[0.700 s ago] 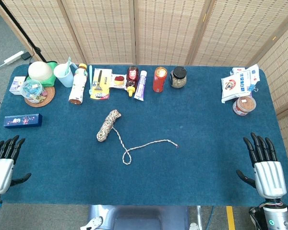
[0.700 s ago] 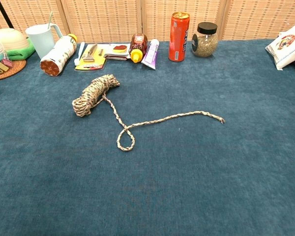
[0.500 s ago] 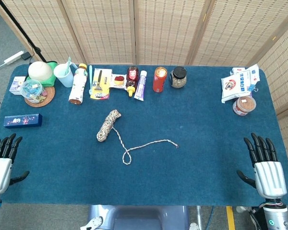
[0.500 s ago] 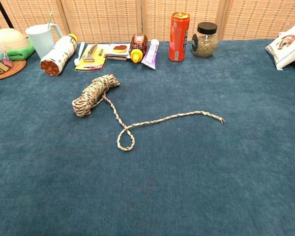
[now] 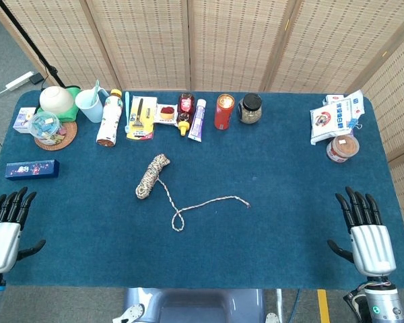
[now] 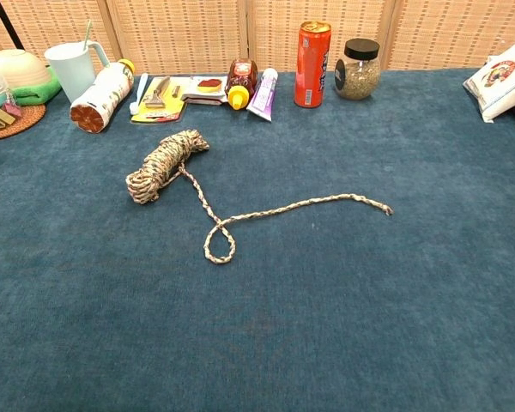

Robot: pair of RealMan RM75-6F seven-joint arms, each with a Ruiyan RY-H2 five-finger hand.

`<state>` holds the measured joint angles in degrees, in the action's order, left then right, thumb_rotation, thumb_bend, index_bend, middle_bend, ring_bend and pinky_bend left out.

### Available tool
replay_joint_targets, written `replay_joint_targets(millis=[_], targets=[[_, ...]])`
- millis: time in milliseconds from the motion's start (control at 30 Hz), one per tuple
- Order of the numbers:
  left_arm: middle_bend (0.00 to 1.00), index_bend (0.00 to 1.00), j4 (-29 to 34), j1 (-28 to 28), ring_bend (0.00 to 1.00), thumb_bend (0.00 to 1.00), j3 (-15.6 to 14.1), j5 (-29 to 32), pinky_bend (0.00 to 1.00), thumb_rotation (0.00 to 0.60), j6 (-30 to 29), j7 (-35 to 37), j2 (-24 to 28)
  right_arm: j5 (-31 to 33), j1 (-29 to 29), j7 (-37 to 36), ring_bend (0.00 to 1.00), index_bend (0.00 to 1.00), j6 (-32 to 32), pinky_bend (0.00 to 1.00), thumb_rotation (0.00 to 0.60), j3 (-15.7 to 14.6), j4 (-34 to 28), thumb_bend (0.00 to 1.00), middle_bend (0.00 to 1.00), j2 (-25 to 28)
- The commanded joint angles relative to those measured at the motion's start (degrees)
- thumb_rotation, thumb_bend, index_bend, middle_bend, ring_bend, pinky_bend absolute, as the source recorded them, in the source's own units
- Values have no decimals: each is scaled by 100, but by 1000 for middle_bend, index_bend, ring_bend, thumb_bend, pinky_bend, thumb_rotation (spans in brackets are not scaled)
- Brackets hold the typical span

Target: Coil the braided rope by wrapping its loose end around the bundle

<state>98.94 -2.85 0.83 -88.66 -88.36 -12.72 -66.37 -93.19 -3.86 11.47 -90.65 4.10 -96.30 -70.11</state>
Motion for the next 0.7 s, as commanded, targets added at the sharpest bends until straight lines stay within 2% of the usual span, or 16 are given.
replay_joint_targets(millis=[33,233,367,533,600,700], targets=[[0,0,23,14,0,0,-25,-60,0,600,-29,32,30,-35,-152,-52,0,0,198,0,600,22,92,0,0,-77],[0,0,42,7,0,0,-39,-91,0,600,-6,109,64,48,-730,-50,0,35,987,0,600,210,-131,0,0,-92],[0,0,-5,-36,0,0,-17,9,0,600,114,101,49,164,-1152,84,0,121,1445,0,600,425,-350,0,0,-196],[0,0,20,-63,0,0,-16,111,0,600,219,-42,13,662,-1881,183,0,171,2367,0,600,760,-367,5,0,-574],[0,0,34,-73,0,0,-6,146,0,600,243,-106,-18,940,-2185,251,0,184,2772,0,600,880,-304,37,0,-745],[0,0,21,-100,0,0,26,257,0,600,313,-199,-62,1287,-2540,359,0,248,3122,0,600,1038,-97,137,0,-1062]])
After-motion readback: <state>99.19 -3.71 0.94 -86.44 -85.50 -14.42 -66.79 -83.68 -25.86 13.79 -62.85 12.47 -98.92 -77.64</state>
